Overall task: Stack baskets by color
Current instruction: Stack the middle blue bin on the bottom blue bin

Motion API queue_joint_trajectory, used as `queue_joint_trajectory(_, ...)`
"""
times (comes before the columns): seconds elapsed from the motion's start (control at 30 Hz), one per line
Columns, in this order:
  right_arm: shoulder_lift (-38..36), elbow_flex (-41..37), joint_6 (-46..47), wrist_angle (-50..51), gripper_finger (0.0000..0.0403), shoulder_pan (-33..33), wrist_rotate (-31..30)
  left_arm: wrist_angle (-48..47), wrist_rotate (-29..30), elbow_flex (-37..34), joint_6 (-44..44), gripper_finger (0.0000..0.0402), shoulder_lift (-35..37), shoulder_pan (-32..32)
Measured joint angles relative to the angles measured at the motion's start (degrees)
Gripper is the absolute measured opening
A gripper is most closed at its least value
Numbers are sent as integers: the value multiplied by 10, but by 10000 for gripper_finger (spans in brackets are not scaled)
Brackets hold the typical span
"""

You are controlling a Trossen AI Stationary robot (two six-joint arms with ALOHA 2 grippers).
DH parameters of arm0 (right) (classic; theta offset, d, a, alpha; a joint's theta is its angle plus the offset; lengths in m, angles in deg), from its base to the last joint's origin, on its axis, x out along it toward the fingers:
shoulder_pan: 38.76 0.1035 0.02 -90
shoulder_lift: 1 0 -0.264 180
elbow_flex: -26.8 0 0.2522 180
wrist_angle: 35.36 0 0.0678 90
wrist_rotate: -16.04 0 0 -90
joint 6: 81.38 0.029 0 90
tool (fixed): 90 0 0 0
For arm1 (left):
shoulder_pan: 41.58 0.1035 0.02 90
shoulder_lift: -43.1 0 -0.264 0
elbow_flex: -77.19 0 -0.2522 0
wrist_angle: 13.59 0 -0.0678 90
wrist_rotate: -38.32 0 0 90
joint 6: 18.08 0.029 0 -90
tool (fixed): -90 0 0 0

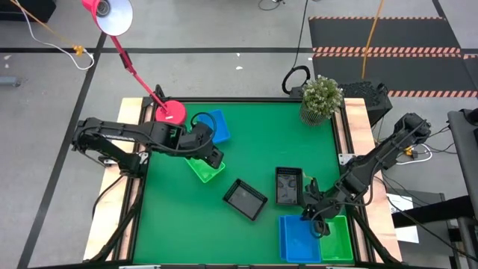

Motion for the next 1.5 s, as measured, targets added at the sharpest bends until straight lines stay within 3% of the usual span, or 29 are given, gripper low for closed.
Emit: queue_joint_trajectory(1.5, 21, -1, -39, 4, 4, -13, -36, -12, 15, 0, 19, 236, 0, 17)
